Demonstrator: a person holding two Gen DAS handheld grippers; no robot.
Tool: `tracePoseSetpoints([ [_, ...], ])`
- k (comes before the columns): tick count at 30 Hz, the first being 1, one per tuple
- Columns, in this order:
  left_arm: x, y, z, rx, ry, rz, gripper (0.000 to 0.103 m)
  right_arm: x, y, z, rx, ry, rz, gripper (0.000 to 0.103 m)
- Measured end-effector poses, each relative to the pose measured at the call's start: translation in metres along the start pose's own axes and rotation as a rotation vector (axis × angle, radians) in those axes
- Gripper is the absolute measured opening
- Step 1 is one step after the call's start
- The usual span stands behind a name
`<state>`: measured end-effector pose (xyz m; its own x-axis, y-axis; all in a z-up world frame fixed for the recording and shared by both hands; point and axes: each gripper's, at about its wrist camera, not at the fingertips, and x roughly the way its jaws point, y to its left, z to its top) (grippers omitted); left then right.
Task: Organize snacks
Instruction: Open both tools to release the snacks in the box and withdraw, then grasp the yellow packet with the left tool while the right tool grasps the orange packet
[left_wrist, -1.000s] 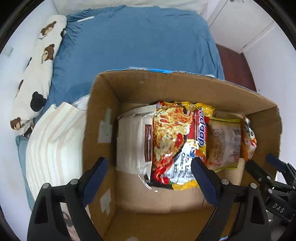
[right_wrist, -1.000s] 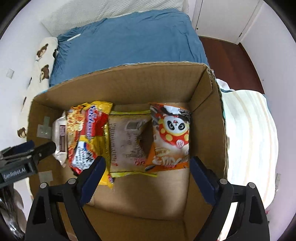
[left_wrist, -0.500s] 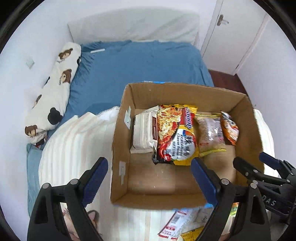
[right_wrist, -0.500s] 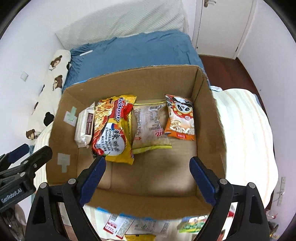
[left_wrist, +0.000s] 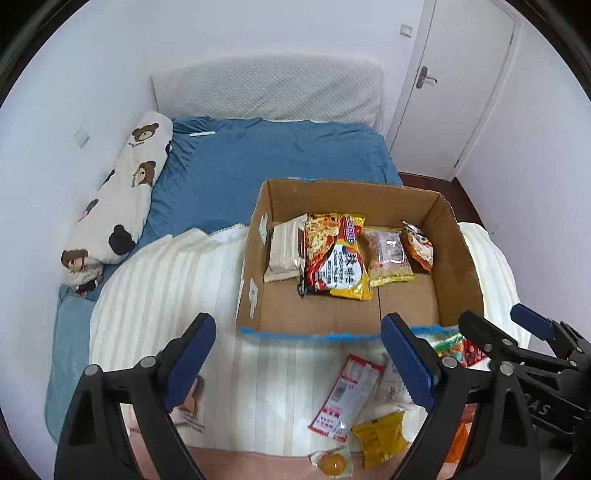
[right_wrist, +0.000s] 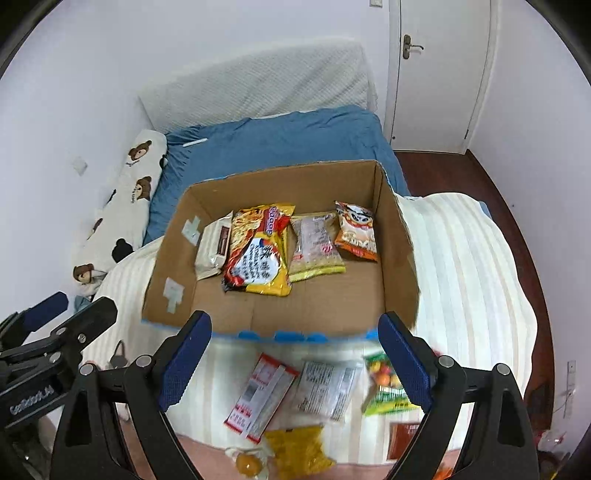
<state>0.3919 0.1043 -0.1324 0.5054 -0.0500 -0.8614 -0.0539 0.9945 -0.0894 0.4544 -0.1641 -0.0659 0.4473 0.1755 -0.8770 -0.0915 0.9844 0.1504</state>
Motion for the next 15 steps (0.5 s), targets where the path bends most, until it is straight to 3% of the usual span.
tracePoseSetpoints([
  [8,-0.009,0.004,-0.062,-0.012,0.048,-0.001,0.092,-0.027,-0.014,-0.062,0.064,0.017,0.046,0.094],
  [15,0.018,-0.014,-0.117,-0.001,0.192,-0.031,0.092,-0.019,-0.075,-0.125,0.235,0.11,0.045,0.094],
])
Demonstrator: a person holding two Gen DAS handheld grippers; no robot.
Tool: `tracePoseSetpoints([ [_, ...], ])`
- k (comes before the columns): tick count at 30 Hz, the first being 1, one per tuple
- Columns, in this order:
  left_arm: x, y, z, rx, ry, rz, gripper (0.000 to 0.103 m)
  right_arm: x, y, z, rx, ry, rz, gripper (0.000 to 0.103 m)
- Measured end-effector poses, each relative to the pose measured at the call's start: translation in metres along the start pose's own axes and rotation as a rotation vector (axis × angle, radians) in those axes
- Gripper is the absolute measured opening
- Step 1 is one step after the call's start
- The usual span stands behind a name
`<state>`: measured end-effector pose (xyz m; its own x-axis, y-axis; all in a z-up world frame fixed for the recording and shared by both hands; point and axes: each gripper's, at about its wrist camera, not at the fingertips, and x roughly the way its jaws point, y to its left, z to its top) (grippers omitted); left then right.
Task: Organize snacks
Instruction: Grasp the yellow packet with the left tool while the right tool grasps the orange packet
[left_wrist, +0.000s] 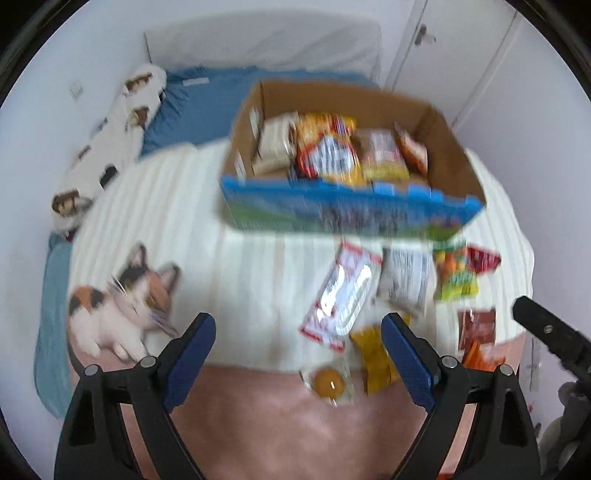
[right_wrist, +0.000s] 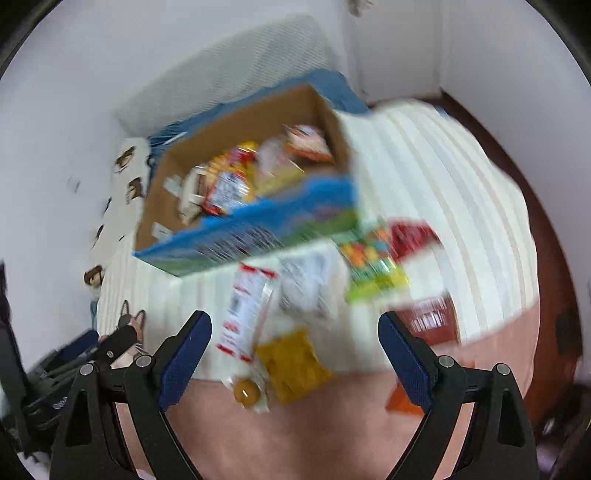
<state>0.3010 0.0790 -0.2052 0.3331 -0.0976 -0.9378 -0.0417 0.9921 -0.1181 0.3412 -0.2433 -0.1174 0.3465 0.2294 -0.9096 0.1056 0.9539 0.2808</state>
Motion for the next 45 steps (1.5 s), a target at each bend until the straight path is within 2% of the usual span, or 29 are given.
tracePoseSetpoints([
  [4,0.032,-0.019,-0.022,0.002,0.109,-0.041,0.092,0.007,-0.061,-0.024,0.138,0.049,-0.043,0.094],
  [10,0.065,-0.047,-0.034,0.063,0.182,-0.028,0.092,0.026,-0.132,-0.051,0.258,0.12,-0.123,0.094],
  [16,0.091,-0.062,-0.04,0.099,0.26,-0.029,0.092,0.072,-0.161,-0.07,0.276,0.218,-0.164,0.094],
  [17,0.093,-0.065,-0.042,0.104,0.268,-0.028,0.092,0.079,-0.167,-0.075,0.31,0.218,-0.138,0.092],
  [18,0.096,-0.067,-0.044,0.109,0.275,-0.029,0.092,0.082,-0.174,-0.079,0.368,0.209,-0.088,0.085],
  [19,0.098,-0.07,-0.046,0.114,0.282,-0.029,0.092,0.085,-0.18,-0.084,0.423,0.212,-0.063,0.082],
  [22,0.102,-0.075,-0.051,0.125,0.292,-0.03,0.092,0.095,-0.187,-0.099,0.547,0.281,0.053,0.083],
  [23,0.103,-0.076,-0.053,0.125,0.296,-0.031,0.092,0.096,-0.184,-0.102,0.541,0.306,0.075,0.086],
  [25,0.105,-0.076,-0.055,0.124,0.302,-0.029,0.092,0.087,-0.174,-0.102,0.441,0.311,0.015,0.091],
  [28,0.109,-0.075,-0.056,0.116,0.306,-0.028,0.092,0.066,-0.145,-0.09,0.161,0.251,-0.108,0.091],
  [29,0.111,-0.075,-0.056,0.113,0.308,-0.029,0.092,0.066,-0.135,-0.086,0.063,0.259,-0.148,0.091],
  [32,0.116,-0.079,-0.056,0.107,0.317,-0.034,0.092,0.083,-0.105,-0.083,-0.191,0.298,-0.228,0.091],
  [34,0.119,-0.081,-0.055,0.106,0.326,-0.036,0.092,0.103,-0.091,-0.087,-0.315,0.347,-0.283,0.091],
  [37,0.121,-0.086,-0.058,0.106,0.327,-0.032,0.092,0.122,-0.076,-0.094,-0.458,0.358,-0.36,0.089],
  [38,0.124,-0.087,-0.061,0.102,0.329,-0.032,0.092,0.128,-0.075,-0.096,-0.474,0.37,-0.378,0.085],
  [39,0.124,-0.087,-0.061,0.097,0.332,-0.036,0.092,0.13,-0.076,-0.096,-0.457,0.374,-0.379,0.068],
  [40,0.125,-0.092,-0.061,0.092,0.334,-0.04,0.092,0.131,-0.078,-0.094,-0.426,0.373,-0.364,0.064],
  [43,0.13,-0.095,-0.062,0.055,0.344,-0.069,0.092,0.126,-0.099,-0.08,-0.231,0.351,-0.288,0.062],
  [45,0.138,-0.096,-0.058,0.009,0.365,-0.102,0.092,0.123,-0.124,-0.07,-0.028,0.336,-0.206,0.062],
])
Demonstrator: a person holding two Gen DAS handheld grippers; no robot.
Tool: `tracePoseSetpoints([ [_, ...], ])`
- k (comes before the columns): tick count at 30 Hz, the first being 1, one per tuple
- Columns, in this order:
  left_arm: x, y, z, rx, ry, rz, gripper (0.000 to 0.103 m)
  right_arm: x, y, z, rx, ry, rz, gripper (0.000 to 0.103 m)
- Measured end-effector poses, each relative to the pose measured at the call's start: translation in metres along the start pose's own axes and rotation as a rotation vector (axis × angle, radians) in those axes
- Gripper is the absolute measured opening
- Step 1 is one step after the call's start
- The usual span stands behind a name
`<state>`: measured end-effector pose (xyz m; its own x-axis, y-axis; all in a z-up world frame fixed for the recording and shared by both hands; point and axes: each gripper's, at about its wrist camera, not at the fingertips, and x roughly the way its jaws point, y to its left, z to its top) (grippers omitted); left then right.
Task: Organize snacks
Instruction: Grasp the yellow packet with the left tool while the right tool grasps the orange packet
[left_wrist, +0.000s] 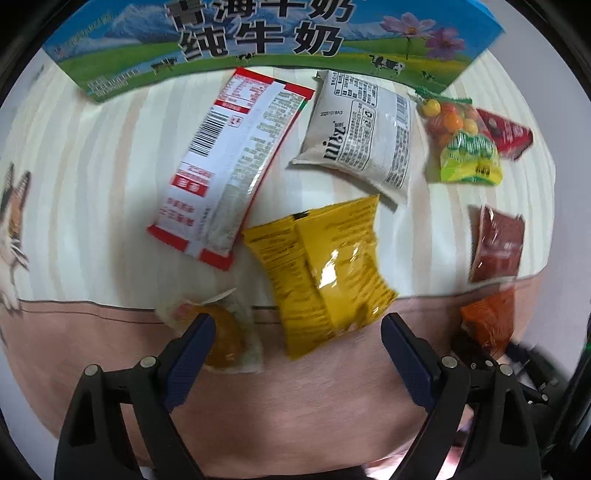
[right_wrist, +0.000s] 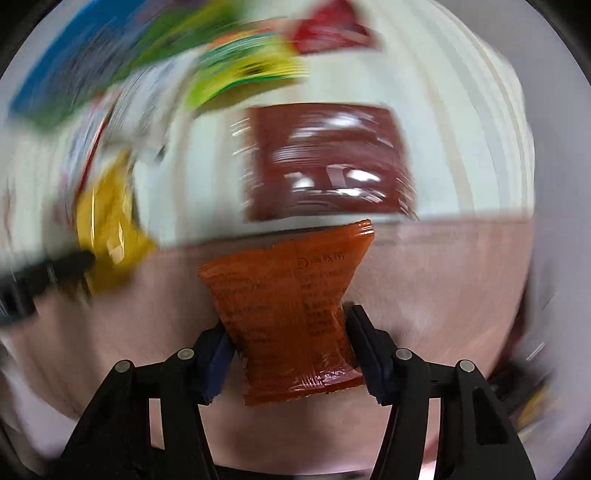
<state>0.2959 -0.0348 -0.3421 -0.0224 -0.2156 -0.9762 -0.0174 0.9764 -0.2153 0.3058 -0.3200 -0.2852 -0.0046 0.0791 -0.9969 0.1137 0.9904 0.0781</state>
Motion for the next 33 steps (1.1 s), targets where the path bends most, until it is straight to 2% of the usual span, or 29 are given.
tracePoseSetpoints([
  [3,0.015,-0.002,0.013,-0.078,0.039,-0.059,0.092,-0.001,-0.034,0.004,0.24,-0.008,0.143,0.062],
  [7,0.038,-0.01,0.029,-0.117,0.068,-0.04,0.092,0.0,-0.047,0.007,0.332,-0.004,0.196,0.067],
  [8,0.042,-0.011,0.031,-0.126,0.066,-0.032,0.091,0.002,-0.049,0.01,0.324,-0.002,0.185,0.067],
  [10,0.045,-0.013,0.032,-0.125,0.037,0.002,0.083,0.003,-0.045,0.012,0.313,-0.003,0.166,0.067],
  [11,0.043,-0.017,0.031,-0.103,0.017,0.018,0.081,0.005,-0.041,0.011,0.297,-0.005,0.152,0.067],
  [13,0.041,-0.026,0.026,-0.019,-0.01,0.059,0.07,0.005,-0.032,0.007,0.273,-0.014,0.124,0.064],
  [17,0.042,-0.043,0.001,0.133,-0.018,0.119,0.069,0.004,-0.013,-0.006,0.186,-0.003,0.069,0.062],
  [21,0.047,-0.049,-0.028,0.227,-0.006,0.158,0.069,0.005,0.0,-0.02,0.152,0.023,0.077,0.062],
  [25,0.055,-0.054,-0.035,0.228,-0.008,0.165,0.069,0.01,0.003,-0.03,0.148,0.027,0.077,0.066],
  [30,0.063,-0.06,-0.036,0.215,-0.006,0.164,0.069,0.018,0.005,-0.029,0.151,0.026,0.066,0.067],
  [32,0.061,-0.062,-0.038,0.211,-0.023,0.161,0.067,0.022,0.012,-0.037,0.143,0.023,0.049,0.063],
  [33,0.063,-0.057,-0.033,0.214,-0.029,0.161,0.065,0.023,0.009,-0.048,0.141,0.018,0.035,0.057],
])
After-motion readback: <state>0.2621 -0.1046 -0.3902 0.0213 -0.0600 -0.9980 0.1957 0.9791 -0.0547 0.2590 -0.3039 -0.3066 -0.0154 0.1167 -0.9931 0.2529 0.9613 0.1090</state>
